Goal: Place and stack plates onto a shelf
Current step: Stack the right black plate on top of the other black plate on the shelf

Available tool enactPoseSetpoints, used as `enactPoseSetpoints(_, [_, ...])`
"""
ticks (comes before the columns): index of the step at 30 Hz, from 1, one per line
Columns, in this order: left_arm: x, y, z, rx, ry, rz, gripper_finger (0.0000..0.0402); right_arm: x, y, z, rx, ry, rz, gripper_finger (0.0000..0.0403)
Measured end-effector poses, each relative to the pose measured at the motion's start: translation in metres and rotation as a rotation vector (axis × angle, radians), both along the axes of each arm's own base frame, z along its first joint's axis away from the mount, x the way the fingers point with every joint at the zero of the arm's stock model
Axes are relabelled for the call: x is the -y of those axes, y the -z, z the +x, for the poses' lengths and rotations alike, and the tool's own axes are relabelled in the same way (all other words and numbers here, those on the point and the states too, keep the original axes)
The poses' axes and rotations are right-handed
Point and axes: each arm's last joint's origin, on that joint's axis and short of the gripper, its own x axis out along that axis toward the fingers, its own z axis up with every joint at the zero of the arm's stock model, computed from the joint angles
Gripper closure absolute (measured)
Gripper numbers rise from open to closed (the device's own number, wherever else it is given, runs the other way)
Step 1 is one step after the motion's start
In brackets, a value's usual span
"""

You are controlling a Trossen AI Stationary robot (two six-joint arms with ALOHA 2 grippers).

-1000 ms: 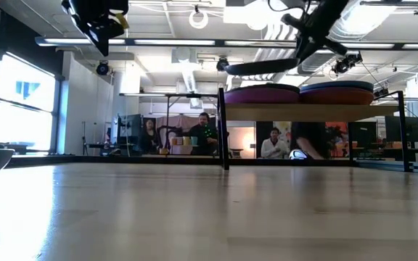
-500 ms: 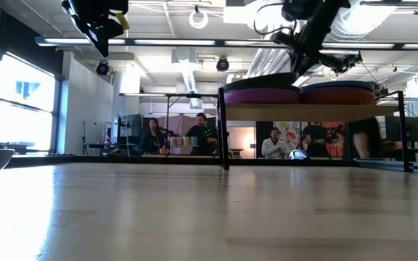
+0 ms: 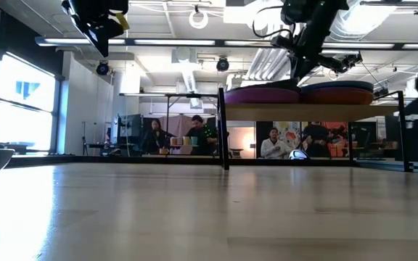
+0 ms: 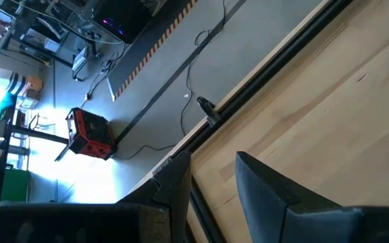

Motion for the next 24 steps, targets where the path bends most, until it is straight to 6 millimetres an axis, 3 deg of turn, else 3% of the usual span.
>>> enactPoseSetpoints(5, [0.000, 0.000, 0.000, 0.000, 0.000, 0.000, 0.0296, 0.000, 0.000, 0.000, 0.000, 0.000, -0.001, 0.0393])
enactPoseSetpoints(16, [0.000, 0.001, 0.000, 0.003, 0.003, -0.024, 0.0296, 0.001, -0.001, 0.002, 0.042, -0.010, 0.010, 0.0303])
enactPoseSetpoints(24, [0.001, 0.001, 0.000, -0.001, 0.012, -0.054, 0.0296, -0.008, -0.008, -0.009, 0.065, 0.023, 0.077, 0.0295])
